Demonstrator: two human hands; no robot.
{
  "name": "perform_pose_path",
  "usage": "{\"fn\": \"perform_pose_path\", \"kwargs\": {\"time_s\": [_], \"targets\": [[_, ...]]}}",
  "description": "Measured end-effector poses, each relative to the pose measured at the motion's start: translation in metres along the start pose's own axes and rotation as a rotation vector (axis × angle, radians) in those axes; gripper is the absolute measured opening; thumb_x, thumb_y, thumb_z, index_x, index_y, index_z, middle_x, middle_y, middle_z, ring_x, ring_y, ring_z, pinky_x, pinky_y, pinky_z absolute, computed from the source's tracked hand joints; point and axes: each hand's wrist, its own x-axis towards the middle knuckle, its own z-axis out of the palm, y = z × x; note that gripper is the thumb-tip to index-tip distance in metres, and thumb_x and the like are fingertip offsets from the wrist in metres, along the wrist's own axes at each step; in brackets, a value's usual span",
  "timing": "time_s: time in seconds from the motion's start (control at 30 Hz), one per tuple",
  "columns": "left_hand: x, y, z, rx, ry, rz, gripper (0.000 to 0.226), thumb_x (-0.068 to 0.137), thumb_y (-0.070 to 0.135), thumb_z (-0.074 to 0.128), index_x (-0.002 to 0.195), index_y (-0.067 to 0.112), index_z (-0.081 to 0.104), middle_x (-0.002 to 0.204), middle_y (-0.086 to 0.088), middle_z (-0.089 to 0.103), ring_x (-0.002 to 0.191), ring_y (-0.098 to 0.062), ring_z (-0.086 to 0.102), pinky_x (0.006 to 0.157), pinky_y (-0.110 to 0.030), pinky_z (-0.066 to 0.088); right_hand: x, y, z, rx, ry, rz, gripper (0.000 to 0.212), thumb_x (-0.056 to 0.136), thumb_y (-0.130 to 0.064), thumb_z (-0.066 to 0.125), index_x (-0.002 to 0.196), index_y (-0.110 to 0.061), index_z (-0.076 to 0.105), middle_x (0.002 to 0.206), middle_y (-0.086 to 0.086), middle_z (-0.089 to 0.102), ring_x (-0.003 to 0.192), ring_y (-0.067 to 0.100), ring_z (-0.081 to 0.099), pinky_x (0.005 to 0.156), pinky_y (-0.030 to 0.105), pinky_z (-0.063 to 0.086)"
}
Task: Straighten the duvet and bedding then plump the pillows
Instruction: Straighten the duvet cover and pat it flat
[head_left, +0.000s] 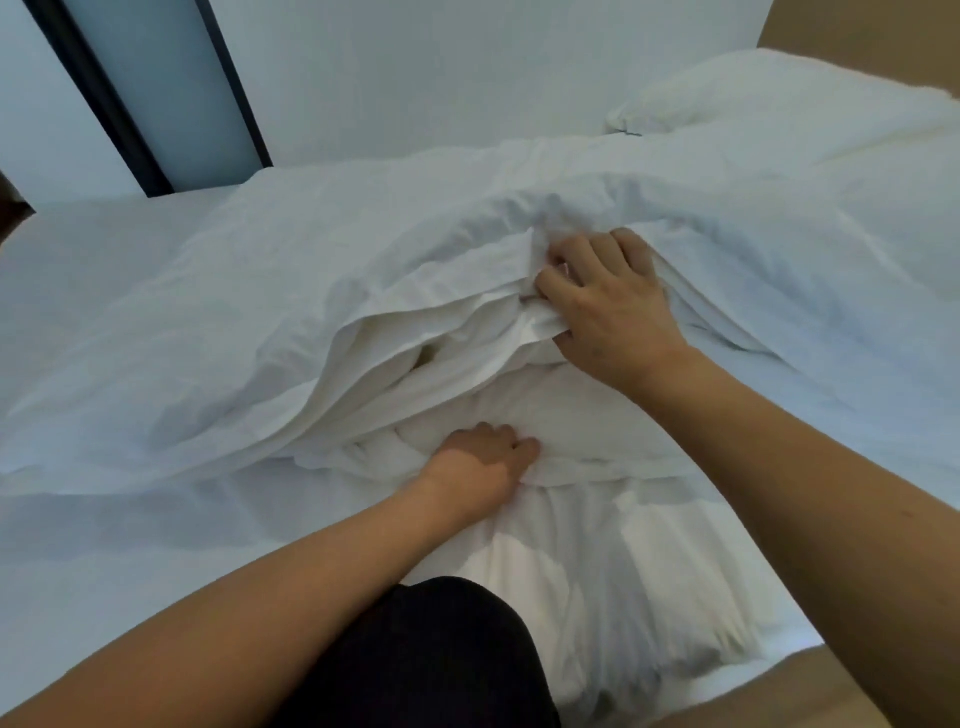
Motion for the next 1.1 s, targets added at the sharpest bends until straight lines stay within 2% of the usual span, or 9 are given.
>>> {"fn": "perform_pose_path", "kwargs": {"time_s": [0.17,0.23,0.37,0.53,0.63,0.77,0.83,0.9,1.1], "targets": [[-0.015,0.014,-0.067,-0.064,-0.252,0.05,0.017,0.085,0.004,0.046,0.089,0.019,0.054,0.084,-0.003,0.054,0.079,-0.027,0.058,0.059,-0.031,0.038,-0.064,0.038,0.004,0.07,-0.156,-0.227,0.035,0.093,-0.006,0.039,0.11,-0.015,0.068,0.119,0.014,0.063,0.106,0.037,0.058,0.099,0.047,0.039],[-0.039,0.028,-0.092,-0.057,-0.376,0.134,0.018,0.082,0.003,0.046,0.076,0.019,0.047,0.073,0.001,0.048,0.066,-0.021,0.049,0.053,-0.028,0.033,-0.102,0.053,0.01,0.152,-0.404,-0.251,0.033,0.088,-0.008,0.056,0.118,-0.017,0.066,0.115,0.013,0.063,0.1,0.037,0.06,0.095,0.046,0.043],[-0.021,-0.009,-0.1,-0.046,0.444,0.098,0.022,0.08,0.029,0.045,0.094,0.02,0.059,0.094,0.001,0.062,0.086,-0.025,0.056,0.069,-0.035,0.042,-0.137,0.052,0.009,0.202,-0.911,0.044,0.065,0.089,-0.019,0.059,0.149,-0.023,0.036,0.142,0.01,0.044,0.122,0.035,0.048,0.104,0.042,0.039],[0.007,-0.015,-0.053,0.187,-0.398,-0.041,0.043,0.092,0.035,0.039,0.133,0.026,0.048,0.137,-0.004,0.047,0.121,-0.03,0.045,0.1,-0.039,0.036,-0.11,0.04,-0.031,0.372,-1.209,0.379,0.065,0.098,-0.028,0.046,0.155,-0.024,0.016,0.161,0.005,0.018,0.144,0.027,0.024,0.114,0.031,0.024],[0.037,0.02,-0.104,0.036,-0.14,-0.007,0.016,0.091,0.03,0.044,0.102,0.024,0.053,0.117,-0.007,0.06,0.099,-0.027,0.055,0.078,-0.032,0.041,-0.109,0.072,-0.061,0.774,-1.268,0.708,0.057,0.094,-0.033,0.059,0.147,-0.027,0.039,0.152,-0.003,0.039,0.138,0.019,0.038,0.111,0.03,0.031],[0.078,0.048,-0.145,0.144,0.55,0.055,0.078,0.072,0.06,0.056,0.139,0.028,0.031,0.143,-0.006,0.033,0.128,-0.032,0.03,0.1,-0.055,0.03,-0.13,0.14,-0.099,1.426,-1.0,1.332,0.04,0.09,-0.026,0.062,0.126,-0.01,0.058,0.13,0.007,0.063,0.121,0.029,0.059,0.106,0.044,0.044],[0.1,0.057,-0.141,0.043,0.403,-0.046,0.106,0.067,0.067,0.062,0.149,0.038,0.001,0.15,-0.008,0.01,0.131,-0.035,0.025,0.099,-0.059,0.034,-0.146,0.163,-0.108,1.641,-0.686,1.62,0.056,0.081,-0.033,0.066,0.126,-0.001,0.053,0.125,0.02,0.062,0.115,0.042,0.06,0.104,0.051,0.044],[0.118,0.073,-0.12,-0.043,0.202,-0.065,0.105,0.072,0.061,0.063,0.147,0.044,-0.008,0.144,-0.011,0.024,0.118,-0.037,0.043,0.088,-0.049,0.044,-0.155,0.17,-0.104,1.862,-0.247,1.82,0.063,0.081,-0.036,0.067,0.133,-0.004,0.049,0.126,0.022,0.061,0.114,0.044,0.06,0.104,0.053,0.043],[0.135,0.085,-0.127,-0.152,0.099,-0.11,0.041,0.087,0.024,0.052,0.127,0.025,0.043,0.108,-0.01,0.062,0.087,-0.032,0.057,0.071,-0.035,0.044,-0.127,0.167,-0.073,1.909,0.316,1.96,0.051,0.08,-0.03,0.071,0.123,-0.011,0.053,0.112,0.017,0.067,0.102,0.036,0.065,0.093,0.055,0.049]]}}
